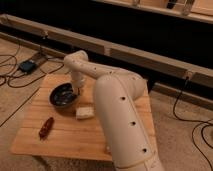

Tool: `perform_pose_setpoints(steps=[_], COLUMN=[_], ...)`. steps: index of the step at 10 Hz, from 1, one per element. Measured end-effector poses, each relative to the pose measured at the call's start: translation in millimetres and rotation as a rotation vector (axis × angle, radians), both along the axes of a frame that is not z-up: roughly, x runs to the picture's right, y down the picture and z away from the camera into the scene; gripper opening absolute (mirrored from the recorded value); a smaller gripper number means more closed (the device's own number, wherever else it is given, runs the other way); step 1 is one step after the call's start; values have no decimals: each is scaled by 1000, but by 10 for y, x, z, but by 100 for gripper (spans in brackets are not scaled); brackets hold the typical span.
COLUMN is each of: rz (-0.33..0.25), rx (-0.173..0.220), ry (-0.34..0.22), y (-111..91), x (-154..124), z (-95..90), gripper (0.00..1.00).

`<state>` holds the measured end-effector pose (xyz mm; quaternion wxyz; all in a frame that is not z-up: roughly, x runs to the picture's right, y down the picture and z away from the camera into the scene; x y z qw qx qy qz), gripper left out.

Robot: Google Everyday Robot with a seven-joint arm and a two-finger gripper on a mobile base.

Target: Drag the ceramic bowl in a circle

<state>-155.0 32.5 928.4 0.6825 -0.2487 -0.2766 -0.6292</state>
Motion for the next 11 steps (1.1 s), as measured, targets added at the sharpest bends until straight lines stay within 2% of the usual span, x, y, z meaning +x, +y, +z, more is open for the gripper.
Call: perform_pose_setpoints(steps=[3, 5, 7, 9, 11], rz=[-1, -31, -67, -93, -125], rx=[1, -6, -14, -36, -66], ry=[68, 105, 115, 94, 31], y=[-54, -48, -41, 11, 108], x=[225, 398, 523, 525, 371], z=[-4, -57, -160, -337, -612], gripper=[7, 7, 7, 7, 7])
